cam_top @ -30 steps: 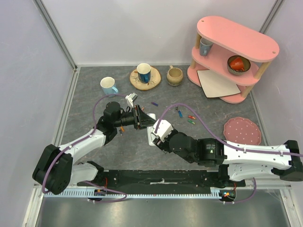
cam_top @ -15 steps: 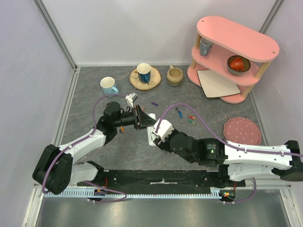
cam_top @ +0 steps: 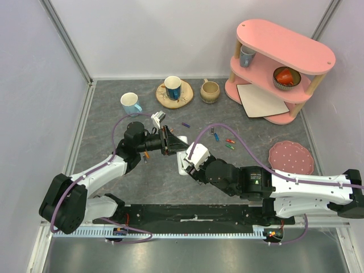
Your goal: Load the batteries into the remote control
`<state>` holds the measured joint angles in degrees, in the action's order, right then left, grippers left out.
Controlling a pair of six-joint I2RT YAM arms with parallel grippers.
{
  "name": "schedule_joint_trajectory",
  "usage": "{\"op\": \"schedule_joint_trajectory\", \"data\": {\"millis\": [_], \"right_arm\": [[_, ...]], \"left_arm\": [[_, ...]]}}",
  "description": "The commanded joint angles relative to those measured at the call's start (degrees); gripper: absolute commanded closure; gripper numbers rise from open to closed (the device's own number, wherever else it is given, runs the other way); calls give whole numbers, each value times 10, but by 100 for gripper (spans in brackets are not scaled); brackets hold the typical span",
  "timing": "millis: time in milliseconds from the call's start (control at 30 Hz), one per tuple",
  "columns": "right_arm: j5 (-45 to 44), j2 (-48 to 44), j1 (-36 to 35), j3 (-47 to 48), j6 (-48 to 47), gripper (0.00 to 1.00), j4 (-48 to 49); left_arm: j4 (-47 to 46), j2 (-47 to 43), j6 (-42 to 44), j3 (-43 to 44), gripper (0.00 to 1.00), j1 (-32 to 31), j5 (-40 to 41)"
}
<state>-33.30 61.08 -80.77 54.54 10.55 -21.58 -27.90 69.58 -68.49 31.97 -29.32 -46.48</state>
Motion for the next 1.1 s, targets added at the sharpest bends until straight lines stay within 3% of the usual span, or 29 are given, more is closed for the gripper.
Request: {"op": "schedule_joint_trajectory", "data": {"millis": [0, 1067], "right_arm": [[-23, -10, 5, -1, 1, 43, 8], [9, -27, 5, 10, 11, 36, 9]], "left_arm": [[-30, -16, -26, 22, 98, -3, -41], [-44, 13, -24, 23, 98, -2, -35]]}}
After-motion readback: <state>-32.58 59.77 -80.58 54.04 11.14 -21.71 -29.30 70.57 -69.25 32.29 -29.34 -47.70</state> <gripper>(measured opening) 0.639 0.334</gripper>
